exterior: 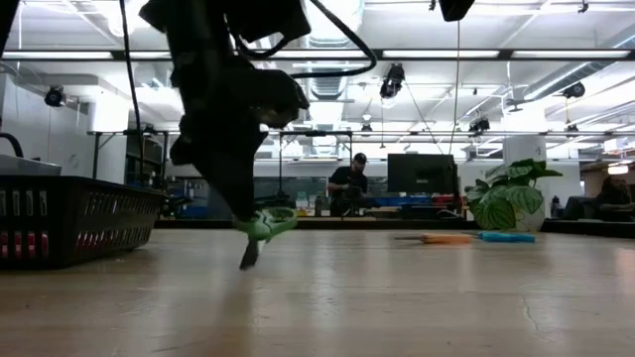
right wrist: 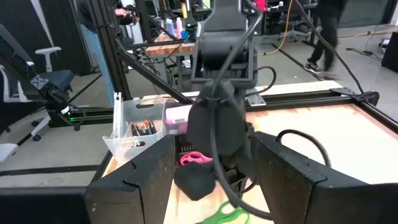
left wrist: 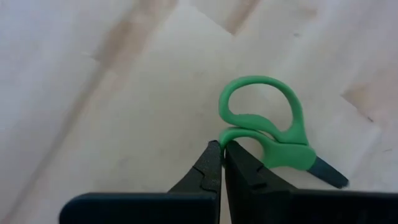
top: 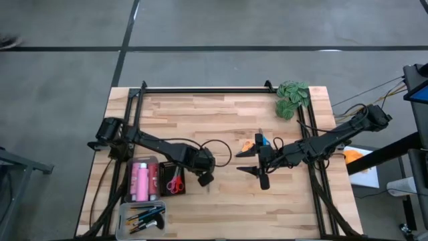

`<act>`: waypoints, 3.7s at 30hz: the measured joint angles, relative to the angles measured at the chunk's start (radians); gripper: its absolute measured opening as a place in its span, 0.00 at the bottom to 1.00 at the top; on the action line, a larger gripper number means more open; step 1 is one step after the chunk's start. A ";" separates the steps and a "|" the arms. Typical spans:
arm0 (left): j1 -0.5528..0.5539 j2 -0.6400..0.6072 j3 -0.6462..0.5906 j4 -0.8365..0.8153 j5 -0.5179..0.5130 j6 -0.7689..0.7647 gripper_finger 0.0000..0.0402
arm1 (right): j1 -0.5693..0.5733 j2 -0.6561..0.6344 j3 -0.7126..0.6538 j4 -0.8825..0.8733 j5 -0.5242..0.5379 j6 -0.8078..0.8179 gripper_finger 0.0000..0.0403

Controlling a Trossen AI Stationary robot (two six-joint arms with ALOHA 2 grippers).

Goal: Pick & Place Paint Supplies
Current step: Put the green scissors into the black bin

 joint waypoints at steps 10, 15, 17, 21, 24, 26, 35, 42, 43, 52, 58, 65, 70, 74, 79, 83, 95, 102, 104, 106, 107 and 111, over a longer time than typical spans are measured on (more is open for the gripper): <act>-0.001 -0.044 0.076 -0.116 -0.002 -0.001 0.00 | 0.000 0.000 0.000 0.001 0.000 0.000 0.52; -0.002 -0.040 0.076 -0.112 -0.005 -0.001 0.00 | 0.000 0.000 0.000 0.000 0.000 0.000 0.52; -0.001 -0.029 0.076 -0.115 -0.006 -0.001 0.00 | 0.000 0.000 0.000 0.000 0.000 0.000 0.52; -0.001 -0.006 0.076 -0.112 -0.008 -0.001 0.00 | 0.000 0.000 0.000 0.000 0.000 0.000 0.52; -0.001 0.021 0.076 -0.097 -0.008 0.000 0.00 | 0.000 0.000 0.000 0.000 0.000 0.000 0.52; -0.001 0.049 0.075 -0.088 -0.010 0.000 0.00 | 0.000 0.000 0.000 0.000 0.000 0.000 0.52; -0.001 0.111 0.077 -0.061 -0.005 0.000 0.00 | 0.000 0.000 0.000 0.000 0.000 0.000 0.52; -0.001 0.109 0.077 -0.054 -0.012 0.000 0.03 | 0.000 0.000 0.000 0.000 0.000 0.000 0.52; -0.001 0.109 0.077 -0.051 -0.012 0.000 0.05 | 0.000 0.000 0.000 0.000 0.000 0.000 0.52; -0.001 0.107 0.077 -0.048 0.003 0.003 0.28 | 0.000 0.000 0.000 0.000 0.000 0.000 0.52; -0.001 0.088 0.085 -0.051 0.007 0.025 0.29 | 0.000 0.000 0.000 0.000 0.000 0.000 0.52; 0.000 0.071 0.111 -0.050 -0.007 0.109 0.29 | 0.000 0.000 0.000 0.000 0.000 0.000 0.52; 0.008 0.074 0.110 -0.029 -0.036 0.105 0.29 | 0.000 0.000 0.000 0.000 0.000 0.000 0.52; 0.013 0.074 0.110 -0.014 -0.074 0.107 0.29 | 0.000 0.000 0.000 0.000 0.000 0.000 0.52; 0.014 0.075 0.109 -0.006 -0.088 0.108 0.29 | 0.000 0.000 0.000 0.000 0.000 0.000 0.52; 0.013 0.075 0.109 0.004 -0.088 0.108 0.29 | 0.000 0.000 0.000 0.000 0.000 0.000 0.52; 0.014 0.076 -0.005 0.137 -0.068 0.107 0.29 | 0.000 0.000 0.000 0.000 0.000 0.000 0.52; 0.014 0.076 -0.040 0.161 -0.036 0.104 0.29 | 0.000 0.000 0.000 0.000 0.000 0.000 0.52; 0.014 0.075 -0.042 0.160 -0.020 0.102 0.29 | 0.000 0.000 0.000 0.000 0.000 0.000 0.52; 0.014 0.074 -0.046 0.159 -0.014 0.097 0.29 | 0.000 0.000 0.000 0.000 0.000 0.000 0.52; 0.014 0.074 -0.046 0.157 -0.011 0.096 0.29 | 0.000 0.000 0.000 0.000 0.000 0.000 0.52; 0.014 0.073 -0.046 0.139 0.024 0.081 0.29 | 0.000 0.000 0.000 0.000 0.000 0.000 0.52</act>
